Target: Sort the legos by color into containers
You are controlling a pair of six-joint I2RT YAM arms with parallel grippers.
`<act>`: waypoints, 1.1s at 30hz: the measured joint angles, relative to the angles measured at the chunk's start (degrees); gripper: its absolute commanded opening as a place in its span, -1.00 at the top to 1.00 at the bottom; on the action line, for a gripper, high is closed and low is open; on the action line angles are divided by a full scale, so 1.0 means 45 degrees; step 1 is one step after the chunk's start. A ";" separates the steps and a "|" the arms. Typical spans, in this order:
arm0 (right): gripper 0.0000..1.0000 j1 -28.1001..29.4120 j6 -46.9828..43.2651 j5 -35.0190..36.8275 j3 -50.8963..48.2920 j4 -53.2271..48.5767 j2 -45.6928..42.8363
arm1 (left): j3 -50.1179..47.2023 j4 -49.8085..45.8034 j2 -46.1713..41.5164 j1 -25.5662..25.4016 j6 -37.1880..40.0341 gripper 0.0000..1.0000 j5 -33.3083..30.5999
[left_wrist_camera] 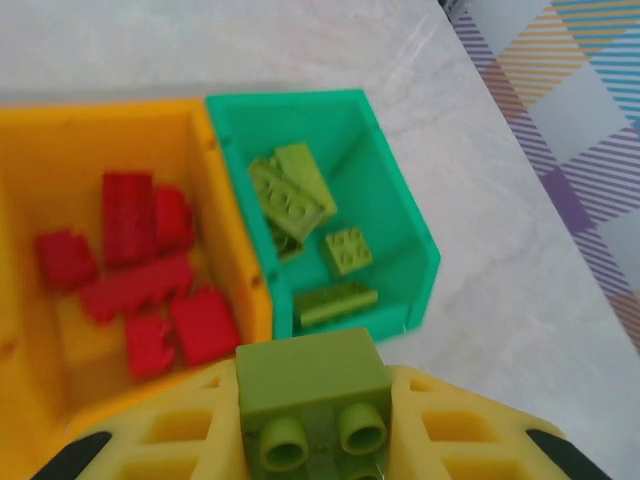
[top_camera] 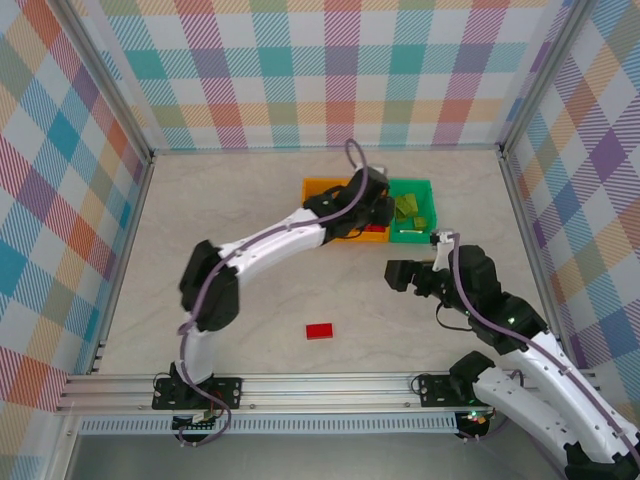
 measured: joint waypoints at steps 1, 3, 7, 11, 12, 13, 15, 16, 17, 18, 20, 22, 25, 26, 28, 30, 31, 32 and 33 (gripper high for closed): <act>-0.99 0.0000 0.0068 0.0199 0.0000 -0.0058 0.0000 | 0.0899 0.0019 0.0821 0.0000 0.0350 0.57 -0.0112; -0.99 0.0000 0.0126 0.0437 0.0000 -0.0233 0.0000 | 0.2409 0.0010 0.2191 0.0000 0.0971 0.54 -0.0209; -0.99 0.0000 0.0238 0.0729 0.0000 -0.0622 -0.0117 | 0.5761 -0.0379 0.4779 0.0005 0.1899 0.38 -0.0301; -0.99 0.0000 0.0442 0.0850 0.0000 -0.0826 -0.0350 | 0.7592 -0.0549 0.6154 0.0005 0.2317 0.08 -0.0282; -0.99 0.0000 0.0461 0.0869 0.0000 -0.0869 -0.0408 | 0.7669 -0.0578 0.6241 0.0000 0.2341 0.05 -0.0287; -0.99 0.0000 0.0495 0.0884 0.0000 -0.0894 -0.0466 | 0.7679 -0.0646 0.6261 0.0005 0.2361 0.02 -0.0296; -0.99 0.0000 0.0500 0.0894 0.0000 -0.0947 -0.0500 | 0.7689 -0.0675 0.6261 0.0005 0.2399 0.00 -0.0291; -0.99 0.0000 0.0529 0.0894 0.0000 -0.0967 -0.0500 | 0.7742 -0.0695 0.6261 0.0005 0.2433 0.00 -0.0287; -0.99 0.0000 0.0549 0.0889 0.0000 -0.0986 -0.0495 | 0.7762 -0.0695 0.6261 0.0005 0.2448 0.00 -0.0282; -0.99 0.0000 0.0559 0.0889 0.0000 -0.1020 -0.0495 | 0.7791 -0.0709 0.6261 0.0005 0.2482 0.00 -0.0257; -0.99 0.0000 0.0607 0.0889 0.0000 -0.1069 -0.0481 | 0.7786 -0.0758 0.6217 0.0005 0.2497 0.01 -0.0155; -0.99 0.0000 0.0685 0.0894 0.0000 -0.1127 -0.0418 | 0.7106 -0.0738 0.5756 0.0010 0.2487 0.01 -0.0044; -0.99 0.0000 0.0714 0.0879 0.0000 -0.1132 -0.0214 | 0.4158 -0.0325 0.3784 0.0015 0.2477 0.02 0.0238; -0.99 0.0000 0.0714 0.0869 0.0000 -0.1132 -0.0126 | 0.3021 -0.0015 0.2987 0.0019 0.2477 0.02 0.0301; -0.99 0.0000 0.0675 0.0719 0.0000 -0.1093 0.0214 | 0.0117 0.0772 0.0699 0.0019 0.2531 0.01 0.0398; -0.99 0.0000 0.0573 0.0442 0.0000 -0.1044 0.0631 | -0.2297 0.1477 -0.1579 0.0024 0.2739 0.01 0.0427; -0.99 0.0000 0.0427 0.0253 0.0000 -0.0942 0.0903 | -0.3317 0.1768 -0.2725 0.0024 0.2905 0.01 0.0427; -0.99 0.0000 0.0287 0.0034 0.0000 -0.0826 0.1190 | -0.4337 0.2030 -0.4017 0.0024 0.3123 0.01 0.0427; -0.99 0.0000 0.0121 -0.0185 0.0000 -0.0704 0.1457 | -0.5076 0.2268 -0.4998 0.0024 0.3322 0.01 0.0423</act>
